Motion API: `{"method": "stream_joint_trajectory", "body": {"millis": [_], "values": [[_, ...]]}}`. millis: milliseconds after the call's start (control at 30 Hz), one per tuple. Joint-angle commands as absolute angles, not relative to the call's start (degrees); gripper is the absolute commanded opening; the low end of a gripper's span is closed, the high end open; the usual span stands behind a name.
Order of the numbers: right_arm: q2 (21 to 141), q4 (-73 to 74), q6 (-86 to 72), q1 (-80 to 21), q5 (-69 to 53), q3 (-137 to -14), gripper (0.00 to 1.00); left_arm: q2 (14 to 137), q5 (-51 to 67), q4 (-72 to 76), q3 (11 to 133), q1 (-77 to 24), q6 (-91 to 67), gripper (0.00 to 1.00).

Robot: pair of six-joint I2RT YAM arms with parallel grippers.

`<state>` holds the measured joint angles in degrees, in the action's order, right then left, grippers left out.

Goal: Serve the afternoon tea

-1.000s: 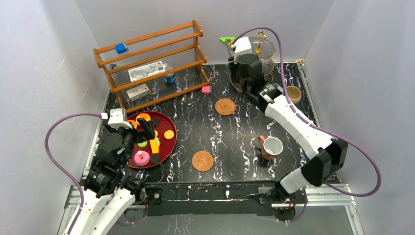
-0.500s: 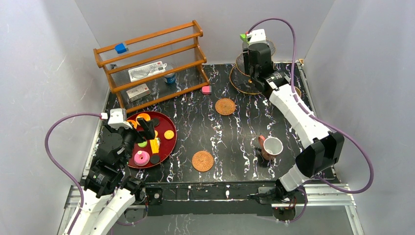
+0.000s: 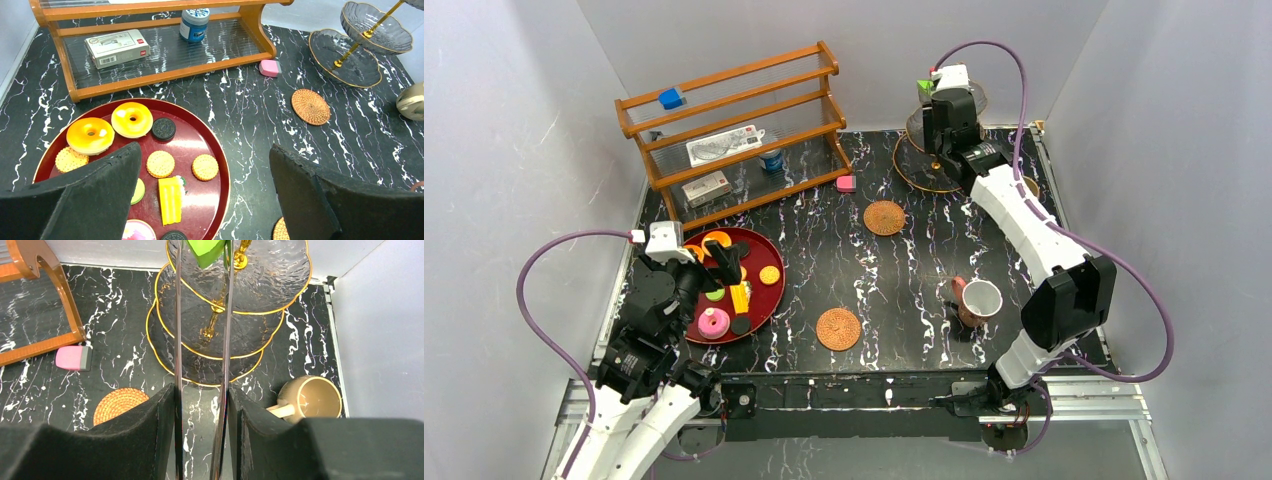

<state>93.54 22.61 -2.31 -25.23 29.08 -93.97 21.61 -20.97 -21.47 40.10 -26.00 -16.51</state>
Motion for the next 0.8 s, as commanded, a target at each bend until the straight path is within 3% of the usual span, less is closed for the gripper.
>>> {"method": "stream_joint_trajectory", "body": {"millis": [0,267,767], "values": [[93.02,19.55,-3.56,-24.06,28.97,-96.03,0.49,21.56,-21.26,-20.85,39.94,-26.19,-16.34,0.96],[92.69,20.52,-4.94,-23.75,28.21,-95.35,0.55,21.45,-21.27,-20.93,39.96,-26.19,-16.35,0.96],[90.97,23.58,-4.41,-23.76,26.16,-96.91,0.55,21.61,-21.1,-20.94,39.99,-26.19,-16.44,0.96]]}}
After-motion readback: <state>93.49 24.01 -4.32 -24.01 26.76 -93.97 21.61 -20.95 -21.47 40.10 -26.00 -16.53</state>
